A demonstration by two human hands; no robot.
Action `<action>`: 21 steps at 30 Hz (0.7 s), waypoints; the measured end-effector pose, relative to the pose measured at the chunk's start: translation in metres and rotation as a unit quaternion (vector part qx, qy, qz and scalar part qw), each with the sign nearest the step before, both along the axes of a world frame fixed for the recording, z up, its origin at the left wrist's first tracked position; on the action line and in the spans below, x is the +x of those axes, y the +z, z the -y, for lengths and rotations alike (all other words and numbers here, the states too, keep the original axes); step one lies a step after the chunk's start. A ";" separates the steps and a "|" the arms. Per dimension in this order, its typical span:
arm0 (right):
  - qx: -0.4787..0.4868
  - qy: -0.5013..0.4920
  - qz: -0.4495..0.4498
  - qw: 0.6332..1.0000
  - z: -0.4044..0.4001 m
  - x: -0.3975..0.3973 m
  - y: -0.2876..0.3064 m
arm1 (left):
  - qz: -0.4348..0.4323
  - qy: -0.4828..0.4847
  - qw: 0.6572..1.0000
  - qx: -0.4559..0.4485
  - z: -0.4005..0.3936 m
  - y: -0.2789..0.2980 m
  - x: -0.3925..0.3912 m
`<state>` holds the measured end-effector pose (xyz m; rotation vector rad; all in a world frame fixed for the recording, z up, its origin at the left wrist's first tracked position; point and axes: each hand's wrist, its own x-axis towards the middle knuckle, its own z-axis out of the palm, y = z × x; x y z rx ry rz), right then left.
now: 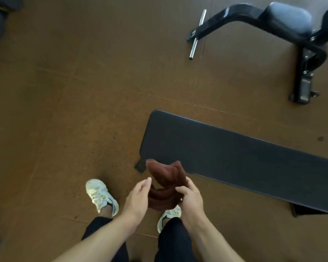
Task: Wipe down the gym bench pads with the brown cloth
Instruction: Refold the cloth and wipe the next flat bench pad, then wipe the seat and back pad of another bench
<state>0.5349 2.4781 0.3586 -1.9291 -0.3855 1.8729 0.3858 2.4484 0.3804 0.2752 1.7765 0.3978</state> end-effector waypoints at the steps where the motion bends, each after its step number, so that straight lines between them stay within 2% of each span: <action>1: -0.001 -0.013 -0.042 0.999 0.006 -0.017 0.025 | 0.006 0.025 1.000 -0.008 0.000 0.013 -0.017; 5: 0.010 0.041 -0.228 0.973 0.015 -0.080 0.116 | 0.132 0.103 0.986 -0.020 0.002 0.071 -0.092; 7: 0.003 0.108 -0.253 0.961 0.013 -0.111 0.148 | 0.166 0.077 0.983 0.025 0.005 0.105 -0.128; 10: 0.013 0.167 -0.172 0.971 0.008 -0.157 0.171 | 0.125 0.091 0.981 0.118 0.007 0.131 -0.180; 14: 0.051 0.159 -0.082 0.982 -0.001 -0.227 0.190 | 0.083 0.128 0.972 0.180 -0.005 0.162 -0.243; 18: 0.157 0.153 0.009 0.976 -0.012 -0.285 0.198 | 0.069 0.130 0.966 0.211 -0.018 0.182 -0.300; 21: 0.237 0.173 0.014 0.956 -0.025 -0.312 0.210 | 0.069 0.151 0.955 0.244 -0.029 0.191 -0.337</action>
